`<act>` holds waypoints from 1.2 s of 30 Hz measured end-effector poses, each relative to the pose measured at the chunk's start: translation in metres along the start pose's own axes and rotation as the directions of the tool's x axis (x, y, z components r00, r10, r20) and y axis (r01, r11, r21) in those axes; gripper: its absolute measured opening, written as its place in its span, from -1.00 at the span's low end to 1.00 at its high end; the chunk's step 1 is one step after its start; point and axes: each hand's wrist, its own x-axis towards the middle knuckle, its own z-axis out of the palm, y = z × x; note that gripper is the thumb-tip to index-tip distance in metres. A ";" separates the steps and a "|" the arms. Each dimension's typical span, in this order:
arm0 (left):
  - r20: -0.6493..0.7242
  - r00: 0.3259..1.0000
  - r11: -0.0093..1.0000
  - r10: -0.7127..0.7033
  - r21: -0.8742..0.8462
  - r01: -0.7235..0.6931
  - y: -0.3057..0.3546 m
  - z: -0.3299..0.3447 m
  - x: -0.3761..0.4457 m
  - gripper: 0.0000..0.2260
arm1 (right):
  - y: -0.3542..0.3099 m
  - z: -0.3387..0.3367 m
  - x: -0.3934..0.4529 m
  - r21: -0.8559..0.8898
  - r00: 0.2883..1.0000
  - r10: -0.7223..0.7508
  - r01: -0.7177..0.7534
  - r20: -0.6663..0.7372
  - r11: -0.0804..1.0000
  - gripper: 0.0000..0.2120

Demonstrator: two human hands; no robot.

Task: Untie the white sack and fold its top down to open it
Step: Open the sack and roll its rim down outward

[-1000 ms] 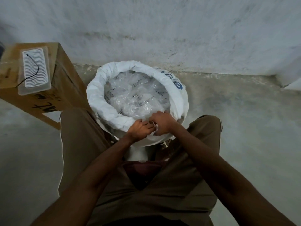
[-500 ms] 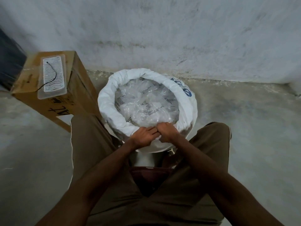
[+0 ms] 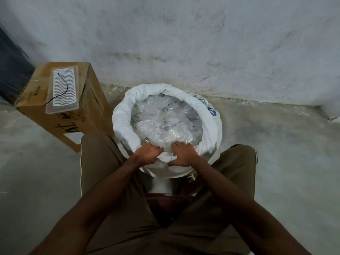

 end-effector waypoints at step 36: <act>-0.217 0.967 0.797 -0.132 -0.603 -0.027 -0.019 0.002 -0.021 -0.67 | -0.034 -0.002 -0.002 0.306 0.997 0.026 -0.001 -0.077 0.952 -0.63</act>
